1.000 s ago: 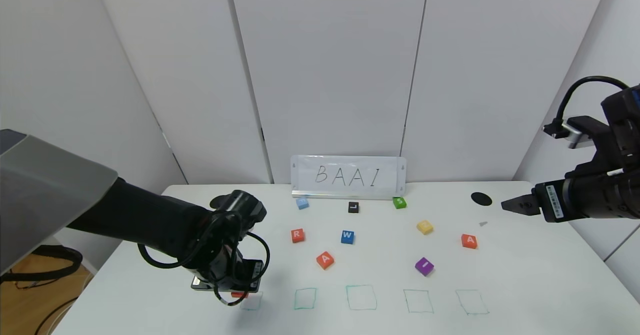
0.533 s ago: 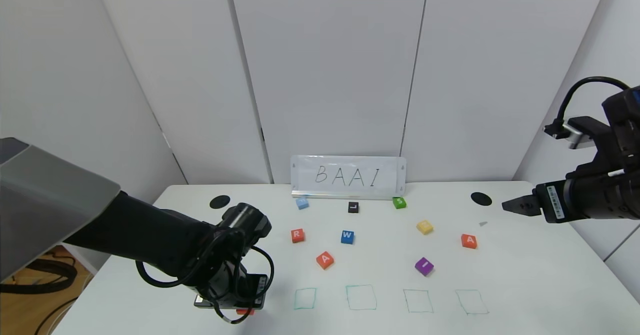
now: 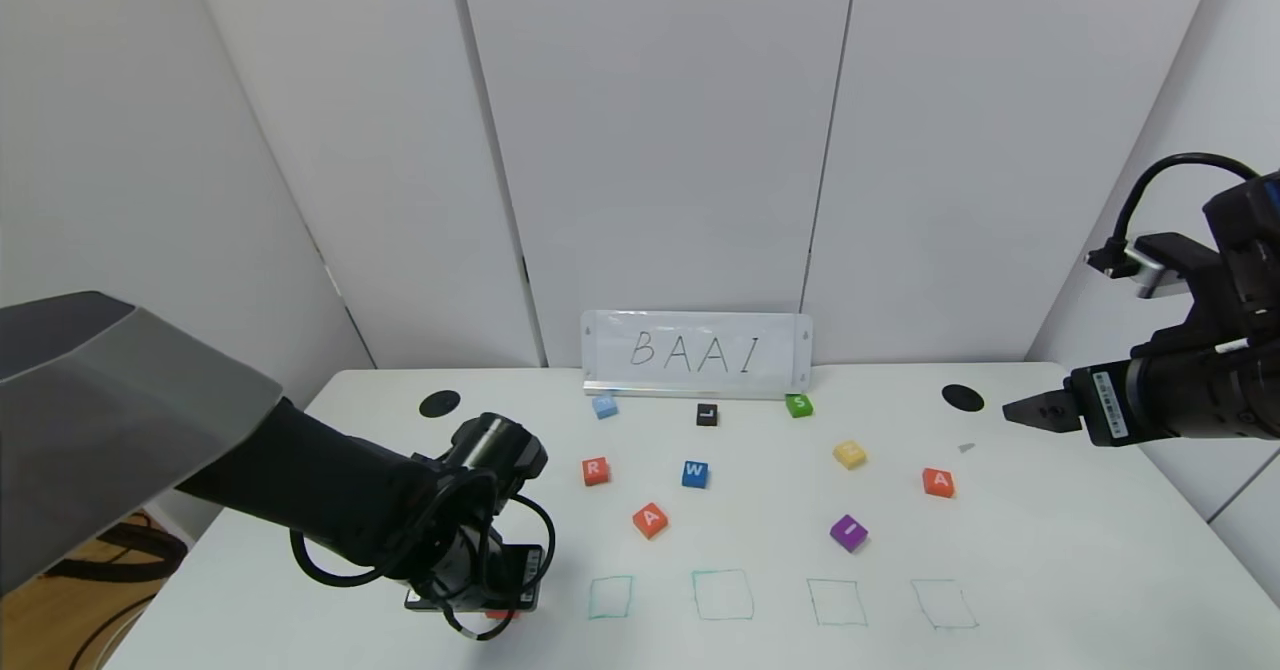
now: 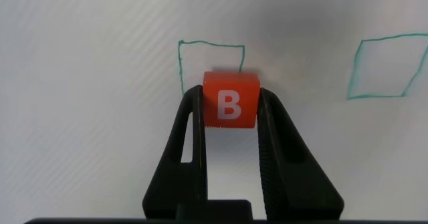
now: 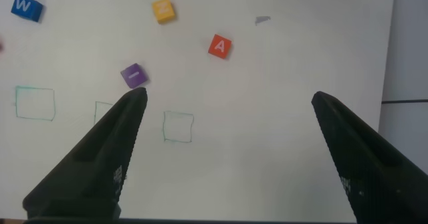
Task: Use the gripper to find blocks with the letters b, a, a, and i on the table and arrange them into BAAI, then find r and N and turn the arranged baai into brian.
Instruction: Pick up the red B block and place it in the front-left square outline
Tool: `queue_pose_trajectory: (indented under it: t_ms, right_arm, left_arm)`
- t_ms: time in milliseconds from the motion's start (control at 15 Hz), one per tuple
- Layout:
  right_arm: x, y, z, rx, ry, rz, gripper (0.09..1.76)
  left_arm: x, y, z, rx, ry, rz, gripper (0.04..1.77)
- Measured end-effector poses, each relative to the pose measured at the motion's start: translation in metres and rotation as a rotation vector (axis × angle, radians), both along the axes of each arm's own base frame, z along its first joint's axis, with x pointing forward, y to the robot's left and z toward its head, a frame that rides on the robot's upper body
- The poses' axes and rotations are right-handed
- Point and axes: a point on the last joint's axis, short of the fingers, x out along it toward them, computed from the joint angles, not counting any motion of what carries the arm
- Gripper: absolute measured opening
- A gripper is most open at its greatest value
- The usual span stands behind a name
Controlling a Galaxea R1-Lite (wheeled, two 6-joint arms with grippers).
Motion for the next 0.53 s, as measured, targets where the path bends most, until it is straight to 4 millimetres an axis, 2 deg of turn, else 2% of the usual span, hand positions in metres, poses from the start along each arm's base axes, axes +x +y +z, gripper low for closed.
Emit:
queue_pose_trajectory:
  t_ms: [533]
  right_arm:
    - [-0.0001, 0.001, -0.0016, -0.006, 0.002, 0.008, 1.77]
  left_arm:
    - [0.0074, 0.0095, -0.0081, 0.009, 0.02, 0.028, 0.5]
